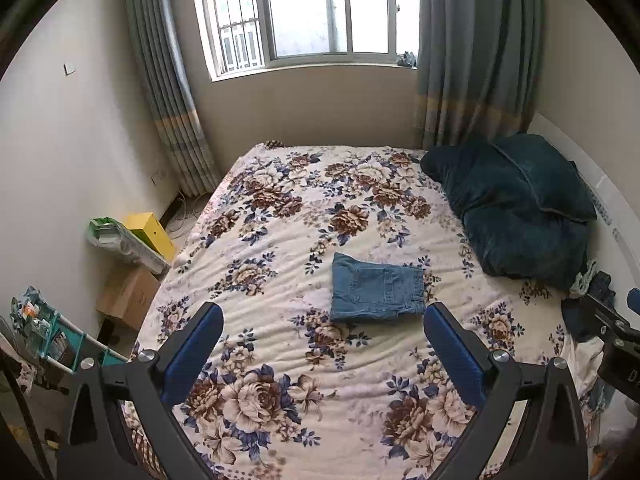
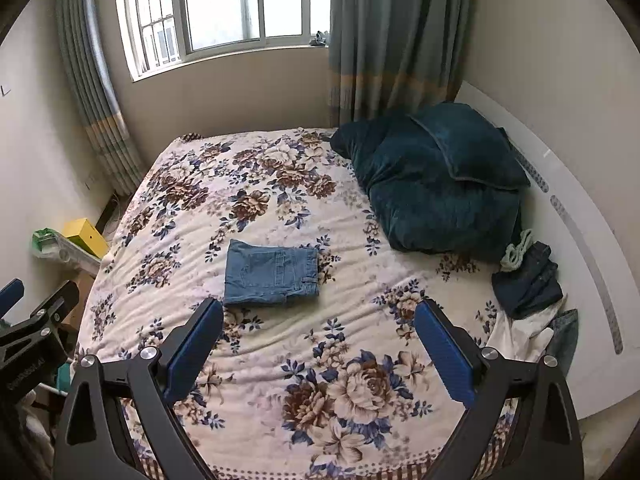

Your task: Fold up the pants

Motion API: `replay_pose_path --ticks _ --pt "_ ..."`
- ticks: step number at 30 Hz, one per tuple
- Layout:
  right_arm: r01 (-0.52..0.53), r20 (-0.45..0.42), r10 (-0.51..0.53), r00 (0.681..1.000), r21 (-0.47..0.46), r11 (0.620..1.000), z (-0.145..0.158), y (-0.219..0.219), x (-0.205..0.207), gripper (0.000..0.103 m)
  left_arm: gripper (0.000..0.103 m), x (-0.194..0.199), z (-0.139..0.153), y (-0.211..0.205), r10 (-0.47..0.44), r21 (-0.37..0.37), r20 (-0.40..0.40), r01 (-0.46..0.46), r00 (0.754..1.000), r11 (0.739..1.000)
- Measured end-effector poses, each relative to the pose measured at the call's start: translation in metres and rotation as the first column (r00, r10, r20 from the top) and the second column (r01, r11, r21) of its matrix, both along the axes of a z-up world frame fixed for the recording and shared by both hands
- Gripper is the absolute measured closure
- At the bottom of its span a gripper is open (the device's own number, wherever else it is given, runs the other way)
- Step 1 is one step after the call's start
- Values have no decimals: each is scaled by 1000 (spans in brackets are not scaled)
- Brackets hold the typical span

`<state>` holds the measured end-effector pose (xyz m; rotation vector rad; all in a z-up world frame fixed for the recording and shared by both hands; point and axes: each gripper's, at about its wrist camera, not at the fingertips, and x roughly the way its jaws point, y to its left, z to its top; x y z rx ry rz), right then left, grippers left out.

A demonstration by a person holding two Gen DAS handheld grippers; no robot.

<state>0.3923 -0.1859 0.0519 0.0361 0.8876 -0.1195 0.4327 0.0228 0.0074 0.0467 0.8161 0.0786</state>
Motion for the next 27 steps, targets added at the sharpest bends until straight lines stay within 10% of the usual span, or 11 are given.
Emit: replay_pose_path --ticks 27 --pt "-8 13 8 1000 -2 1000 5 8 -6 4 0 -5 8 -12 -11 -6 14 11 1000 1000"
